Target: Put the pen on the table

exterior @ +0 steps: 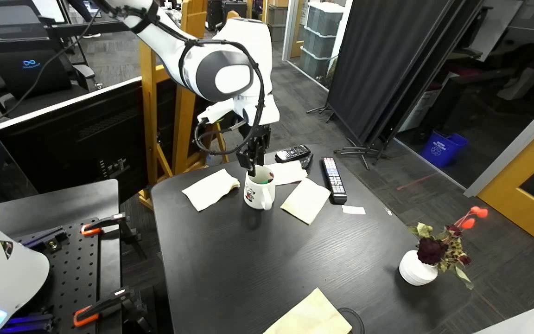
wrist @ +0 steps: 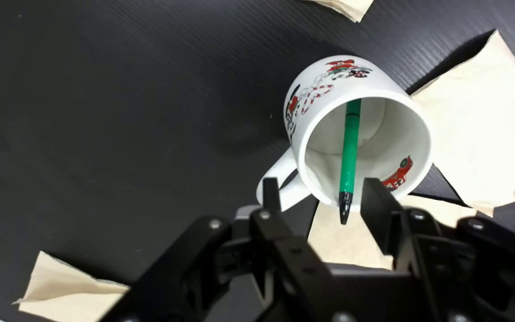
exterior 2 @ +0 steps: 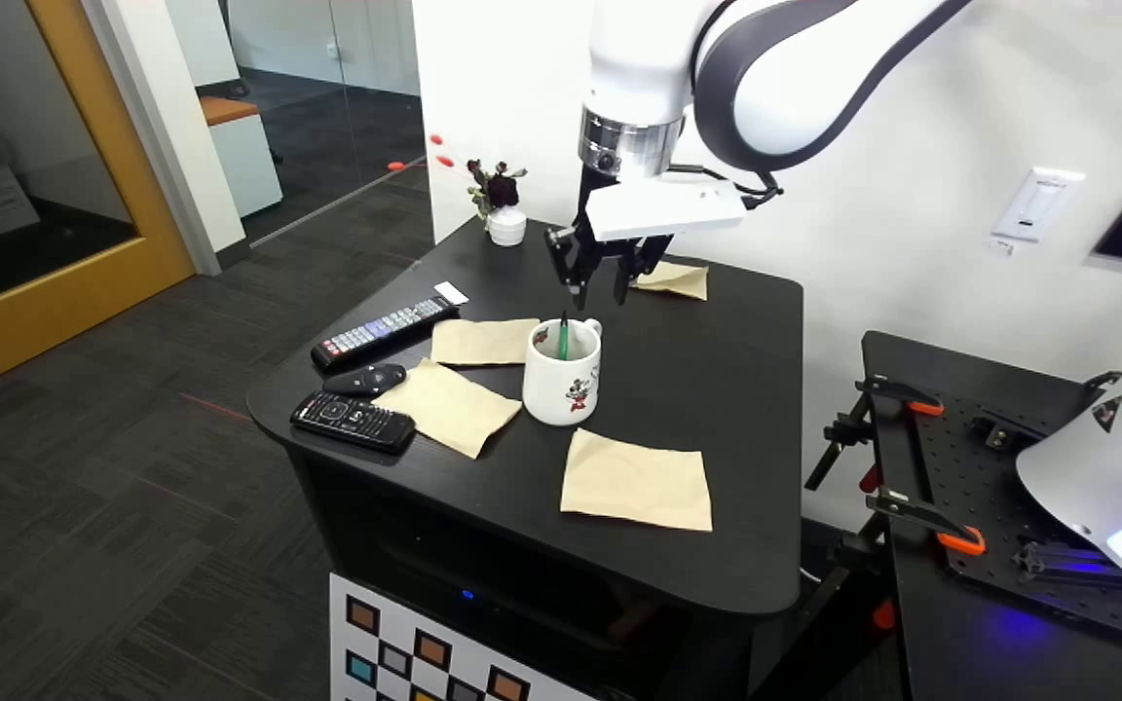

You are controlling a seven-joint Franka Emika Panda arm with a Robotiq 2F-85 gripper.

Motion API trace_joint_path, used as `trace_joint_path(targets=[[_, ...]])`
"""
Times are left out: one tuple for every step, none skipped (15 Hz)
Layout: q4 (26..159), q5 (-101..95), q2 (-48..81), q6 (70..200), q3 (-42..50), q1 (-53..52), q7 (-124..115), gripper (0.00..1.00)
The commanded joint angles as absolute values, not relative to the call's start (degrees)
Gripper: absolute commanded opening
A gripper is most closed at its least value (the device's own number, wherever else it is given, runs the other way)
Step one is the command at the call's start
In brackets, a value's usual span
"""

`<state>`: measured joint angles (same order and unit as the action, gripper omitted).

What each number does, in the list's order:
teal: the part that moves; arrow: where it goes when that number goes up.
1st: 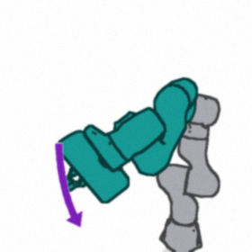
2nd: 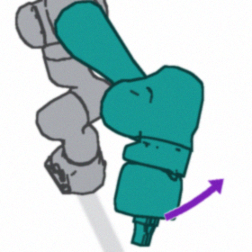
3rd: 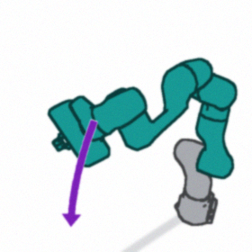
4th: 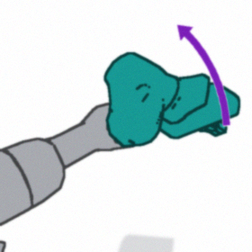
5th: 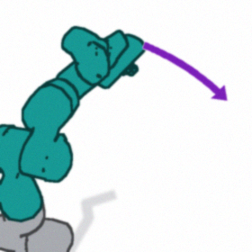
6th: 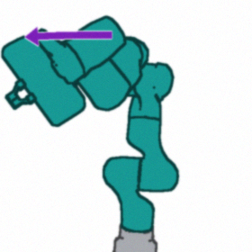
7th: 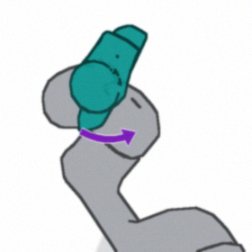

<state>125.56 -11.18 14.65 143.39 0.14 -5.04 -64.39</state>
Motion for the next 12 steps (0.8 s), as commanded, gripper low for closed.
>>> trace_joint_path(targets=[[123.22, -12.11, 17.22, 145.17, 1.5, -6.46, -63.54, 0.51], [122.89, -12.31, 17.68, 145.49, 1.63, -6.78, -63.68, 0.49], [122.5, -12.31, 18.11, 145.58, 1.69, -7.04, -63.54, 0.48], [122.08, -12.47, 18.6, 145.72, 1.87, -7.41, -63.58, 0.48], [121.69, -12.46, 19.04, 145.78, 1.96, -7.71, -63.52, 0.47], [121.36, -12.37, 19.4, 145.86, 2.02, -7.99, -63.34, 0.46], [121.04, -12.38, 19.74, 145.9, 2.11, -8.25, -63.31, 0.46], [120.64, -12.3, 20.18, 145.94, 2.18, -8.47, -63.2, 0.47], [120.3, -12.19, 20.55, 145.84, 2.22, -8.66, -63.0, 0.48], [119.96, -12.15, 20.98, 145.79, 2.33, -8.85, -63.08, 0.48], [119.74, -11.98, 21.3, 145.81, 2.37, -8.97, -62.97, 0.49], [119.47, -11.89, 21.71, 145.88, 2.41, -9.05, -62.87, 0.49]])
